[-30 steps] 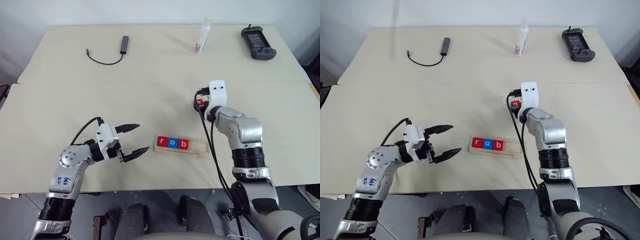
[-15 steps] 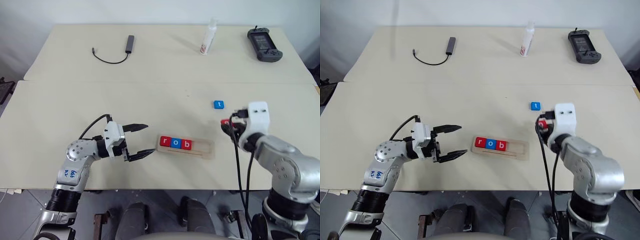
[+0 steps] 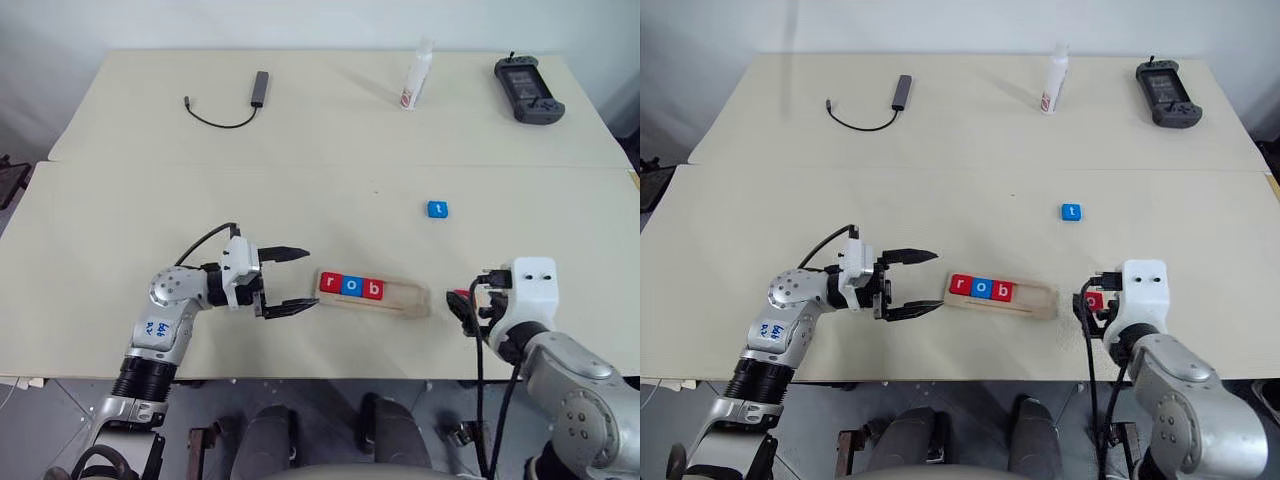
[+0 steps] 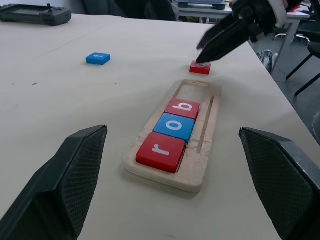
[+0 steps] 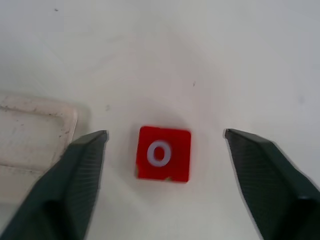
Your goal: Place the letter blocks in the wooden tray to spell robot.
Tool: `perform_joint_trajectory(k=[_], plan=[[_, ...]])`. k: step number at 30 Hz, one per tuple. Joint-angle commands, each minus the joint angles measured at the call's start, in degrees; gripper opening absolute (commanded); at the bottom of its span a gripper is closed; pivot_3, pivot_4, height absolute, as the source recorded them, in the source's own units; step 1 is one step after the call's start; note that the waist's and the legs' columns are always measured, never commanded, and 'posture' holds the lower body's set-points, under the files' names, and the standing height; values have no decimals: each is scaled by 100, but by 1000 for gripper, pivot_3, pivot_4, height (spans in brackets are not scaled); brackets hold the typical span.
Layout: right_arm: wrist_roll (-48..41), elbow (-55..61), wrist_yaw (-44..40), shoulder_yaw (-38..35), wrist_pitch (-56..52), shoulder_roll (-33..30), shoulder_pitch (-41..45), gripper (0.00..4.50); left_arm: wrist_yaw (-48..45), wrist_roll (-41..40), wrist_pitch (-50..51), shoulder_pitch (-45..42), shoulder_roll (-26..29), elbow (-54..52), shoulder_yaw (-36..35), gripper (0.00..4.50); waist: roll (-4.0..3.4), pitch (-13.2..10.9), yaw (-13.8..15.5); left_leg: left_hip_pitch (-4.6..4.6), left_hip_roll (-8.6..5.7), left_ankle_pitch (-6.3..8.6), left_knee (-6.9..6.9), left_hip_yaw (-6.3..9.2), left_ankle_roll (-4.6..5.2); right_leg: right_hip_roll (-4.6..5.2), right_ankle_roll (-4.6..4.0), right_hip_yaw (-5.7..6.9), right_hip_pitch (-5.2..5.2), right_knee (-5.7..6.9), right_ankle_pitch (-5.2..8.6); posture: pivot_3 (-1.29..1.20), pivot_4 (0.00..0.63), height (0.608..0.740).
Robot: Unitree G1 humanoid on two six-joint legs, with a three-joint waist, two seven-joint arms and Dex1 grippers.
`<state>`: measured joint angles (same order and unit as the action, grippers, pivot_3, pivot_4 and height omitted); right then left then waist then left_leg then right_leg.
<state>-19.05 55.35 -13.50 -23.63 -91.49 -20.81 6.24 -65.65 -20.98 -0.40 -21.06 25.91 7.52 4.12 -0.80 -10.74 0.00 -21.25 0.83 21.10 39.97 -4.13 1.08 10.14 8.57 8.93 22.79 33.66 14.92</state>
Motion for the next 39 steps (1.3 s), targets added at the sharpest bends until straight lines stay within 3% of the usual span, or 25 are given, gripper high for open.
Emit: perform_joint_trajectory(k=[1,5,7,9,14,18,19,28,32,39], plan=[[-464,-491,-1404,-238,929,-1403,-292,4401,-29,-30,-84,-18,20,-127,-41,4500,0,-1,1,0,-1,2,0,-1,3,0,0,-1,-1,-2,0,0,150,740],[-79,-1587,-3296,167,3766,-3178,-1149,4401,-27,-40,-62,36,47,-200,-60,4500,7,-2,-5,4,-2,4,-10,-5,6,1,1,1,-5,-15,0,0,150,740],[214,-2407,-4132,424,5232,-3742,-1323,4401,-19,-56,-37,86,66,-272,-80,4500,11,-4,-10,9,-1,3,-11,-5,5,-1,1,3,-11,-16,0,0,150,740],[175,-3233,-4698,635,6082,-3943,-1090,4401,15,-74,-4,136,87,-363,-109,4500,25,-10,-28,17,-1,3,-9,-10,5,0,4,1,-18,-17,-1,0,150,740],[300,-4694,-5397,1469,6884,-4021,-130,4401,81,-89,94,329,132,-656,-124,4500,26,-12,-14,17,4,1,7,-10,4,0,8,2,-20,-12,-3,0,150,740],[416,-5304,-5656,1991,7048,-3910,435,4401,144,-97,167,407,144,-806,-122,4500,26,-12,33,10,2,1,12,-3,3,3,8,7,-21,-12,-4,0,150,740],[422,-5371,-5739,2113,7007,-3918,498,4222,158,-100,180,425,149,-835,-125,4500,26,-12,43,8,1,1,13,0,3,4,8,9,-21,-12,-4,0,150,740],[426,-5416,-5929,2254,7135,-3907,784,1441,252,-82,174,442,157,-867,-163,4500,25,-12,125,8,2,1,14,1,3,3,7,13,-23,-13,-4,0,150,740],[314,-4816,-5849,2235,7007,-3891,1025,1447,286,-72,135,431,132,-845,-160,4500,24,-11,131,7,2,1,14,0,3,3,8,12,-22,-13,-4,0,150,740],[-46,-3691,-5579,2754,5544,-3744,1580,1447,349,-59,96,491,93,-859,-134,4500,25,-11,132,7,4,0,15,5,2,3,7,14,-22,-13,-4,0,150,740]])
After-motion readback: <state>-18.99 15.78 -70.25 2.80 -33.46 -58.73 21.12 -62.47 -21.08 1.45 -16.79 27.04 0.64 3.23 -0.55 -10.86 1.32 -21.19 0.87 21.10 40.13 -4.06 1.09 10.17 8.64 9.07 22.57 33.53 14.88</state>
